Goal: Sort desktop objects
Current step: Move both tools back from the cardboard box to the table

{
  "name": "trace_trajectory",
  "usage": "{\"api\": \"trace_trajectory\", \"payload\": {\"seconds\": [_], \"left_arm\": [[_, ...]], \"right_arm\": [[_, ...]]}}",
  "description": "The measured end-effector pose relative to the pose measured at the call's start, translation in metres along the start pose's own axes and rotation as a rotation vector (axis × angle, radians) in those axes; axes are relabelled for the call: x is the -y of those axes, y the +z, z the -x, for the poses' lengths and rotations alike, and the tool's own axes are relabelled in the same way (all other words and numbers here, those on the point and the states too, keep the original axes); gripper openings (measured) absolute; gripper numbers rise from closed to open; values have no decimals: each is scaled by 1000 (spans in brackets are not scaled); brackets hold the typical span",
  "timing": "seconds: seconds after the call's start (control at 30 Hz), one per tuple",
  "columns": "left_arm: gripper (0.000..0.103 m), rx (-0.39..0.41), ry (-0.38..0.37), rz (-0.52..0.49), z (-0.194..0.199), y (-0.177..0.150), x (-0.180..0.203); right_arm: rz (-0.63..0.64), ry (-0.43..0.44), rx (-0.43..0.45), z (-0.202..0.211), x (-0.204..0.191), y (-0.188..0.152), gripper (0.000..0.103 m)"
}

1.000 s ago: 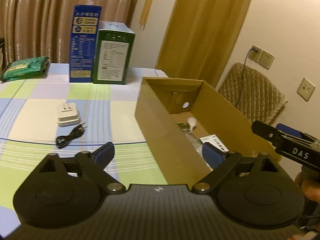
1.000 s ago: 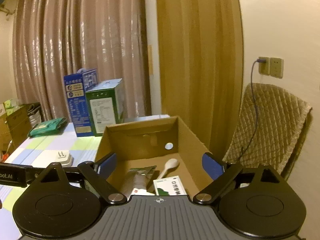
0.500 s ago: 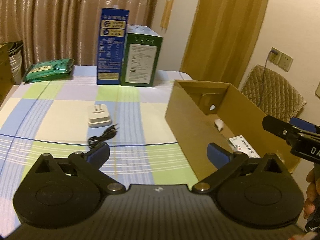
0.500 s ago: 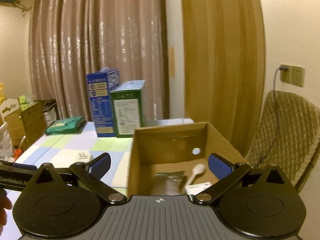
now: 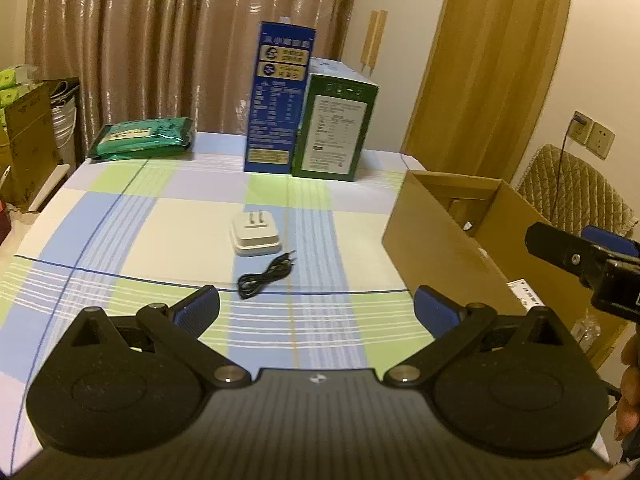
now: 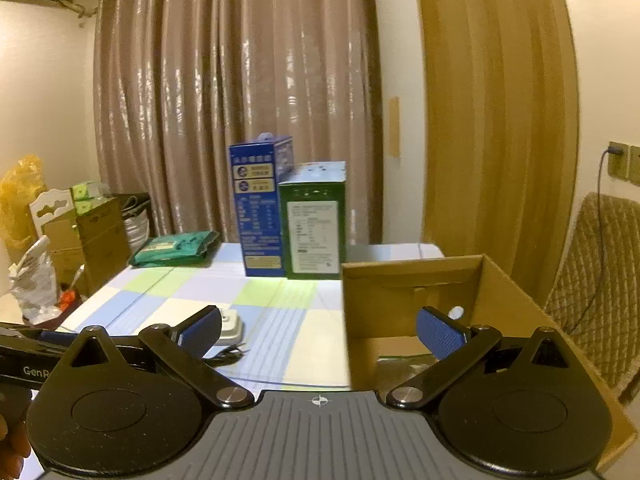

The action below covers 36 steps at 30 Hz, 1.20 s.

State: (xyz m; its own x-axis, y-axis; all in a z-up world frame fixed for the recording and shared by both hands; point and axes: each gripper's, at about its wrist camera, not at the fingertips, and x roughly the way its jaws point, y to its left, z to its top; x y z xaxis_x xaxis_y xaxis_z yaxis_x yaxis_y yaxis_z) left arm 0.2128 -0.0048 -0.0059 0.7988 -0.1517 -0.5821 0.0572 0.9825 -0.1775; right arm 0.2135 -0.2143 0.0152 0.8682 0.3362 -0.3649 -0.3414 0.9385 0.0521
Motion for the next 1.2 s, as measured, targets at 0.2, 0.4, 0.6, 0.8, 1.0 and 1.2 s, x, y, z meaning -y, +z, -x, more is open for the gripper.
{"api": "trace_trajectory", "payload": {"seconds": [0.2, 0.4, 0.6, 0.8, 1.0, 1.2], "left_arm": [[101, -1, 33, 7, 6, -3, -23], [101, 23, 90, 14, 14, -4, -47], [101, 33, 131, 24, 19, -3, -66], [101, 34, 158, 4, 19, 0, -82], [101, 32, 105, -58, 11, -3, -84], [101, -52, 99, -155, -12, -4, -82]], "right_arm": [[25, 34, -10, -8, -19, -1, 101], [51, 73, -28, -19, -42, -4, 101], [65, 108, -64, -31, -58, -8, 101], [67, 133, -94, -44, -67, -10, 101], [75, 146, -115, -55, -71, -13, 101], [42, 151, -149, -72, -67, -16, 101]]}}
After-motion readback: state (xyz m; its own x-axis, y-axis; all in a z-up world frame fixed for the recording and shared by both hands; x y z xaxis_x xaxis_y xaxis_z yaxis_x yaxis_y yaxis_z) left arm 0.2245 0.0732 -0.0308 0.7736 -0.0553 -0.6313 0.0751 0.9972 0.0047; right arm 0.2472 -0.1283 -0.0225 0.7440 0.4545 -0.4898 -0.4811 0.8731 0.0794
